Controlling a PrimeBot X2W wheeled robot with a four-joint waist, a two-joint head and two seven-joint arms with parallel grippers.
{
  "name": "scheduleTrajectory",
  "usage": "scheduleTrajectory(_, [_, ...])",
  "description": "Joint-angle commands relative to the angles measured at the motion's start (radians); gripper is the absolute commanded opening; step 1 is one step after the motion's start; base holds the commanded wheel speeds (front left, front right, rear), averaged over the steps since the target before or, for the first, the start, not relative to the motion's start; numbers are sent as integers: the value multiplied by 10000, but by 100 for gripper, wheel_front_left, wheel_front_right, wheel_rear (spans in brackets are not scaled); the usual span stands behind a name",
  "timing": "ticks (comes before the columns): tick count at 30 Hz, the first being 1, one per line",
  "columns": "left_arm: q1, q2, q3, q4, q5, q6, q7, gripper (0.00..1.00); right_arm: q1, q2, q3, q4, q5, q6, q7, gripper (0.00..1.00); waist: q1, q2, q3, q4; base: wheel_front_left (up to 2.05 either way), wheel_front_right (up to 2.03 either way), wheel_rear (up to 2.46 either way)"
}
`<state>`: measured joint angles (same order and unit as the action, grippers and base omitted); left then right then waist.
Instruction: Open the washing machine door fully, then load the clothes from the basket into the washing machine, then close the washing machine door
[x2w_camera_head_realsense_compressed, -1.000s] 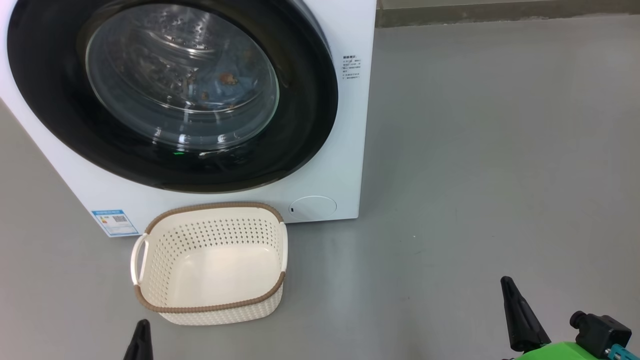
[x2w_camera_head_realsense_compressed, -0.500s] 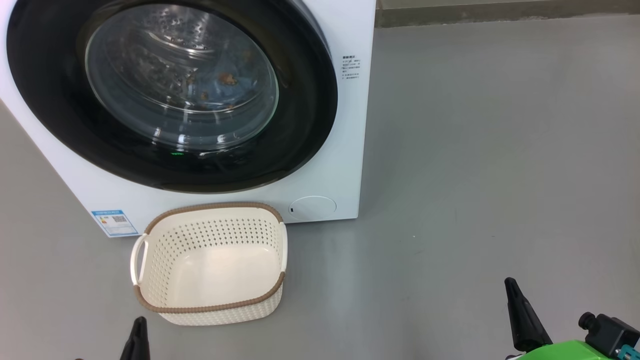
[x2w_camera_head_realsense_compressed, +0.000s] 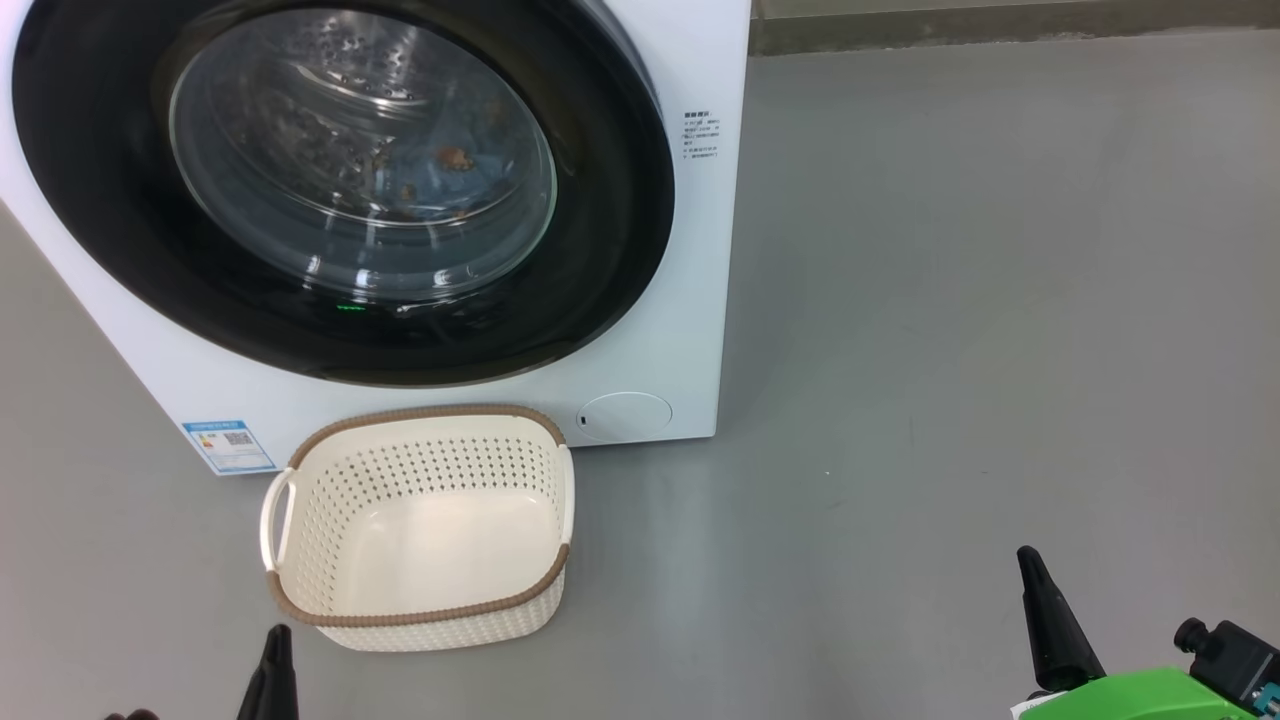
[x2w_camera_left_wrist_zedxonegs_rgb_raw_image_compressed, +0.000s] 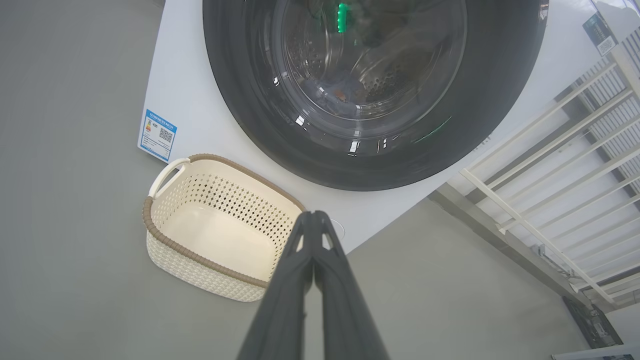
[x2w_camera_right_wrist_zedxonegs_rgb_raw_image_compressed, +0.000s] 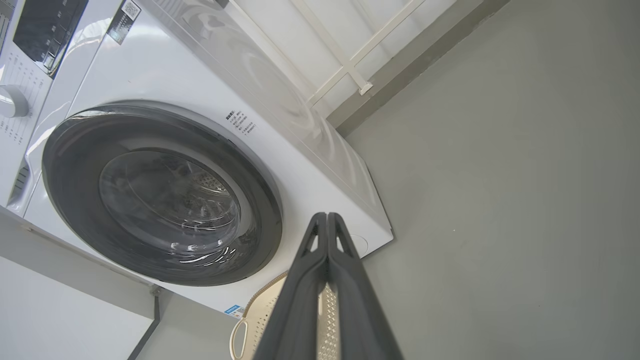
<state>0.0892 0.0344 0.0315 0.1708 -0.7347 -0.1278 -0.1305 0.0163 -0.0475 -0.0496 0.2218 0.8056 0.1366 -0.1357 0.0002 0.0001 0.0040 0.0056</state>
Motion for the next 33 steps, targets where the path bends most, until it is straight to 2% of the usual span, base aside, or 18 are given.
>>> scheduleTrajectory(1, [-502,178,164,-153,-362,-12,64,0,-406,-124,19,-200,307,-23,75,0,-1,-1,0,-1,0,0,0])
scheduleTrajectory(33, [-1093,238,339,209,-3858,-19,957,0,-737,-165,-140,-30,3551,-38,971,0,-1,-1,-4,-24,0,0,0])
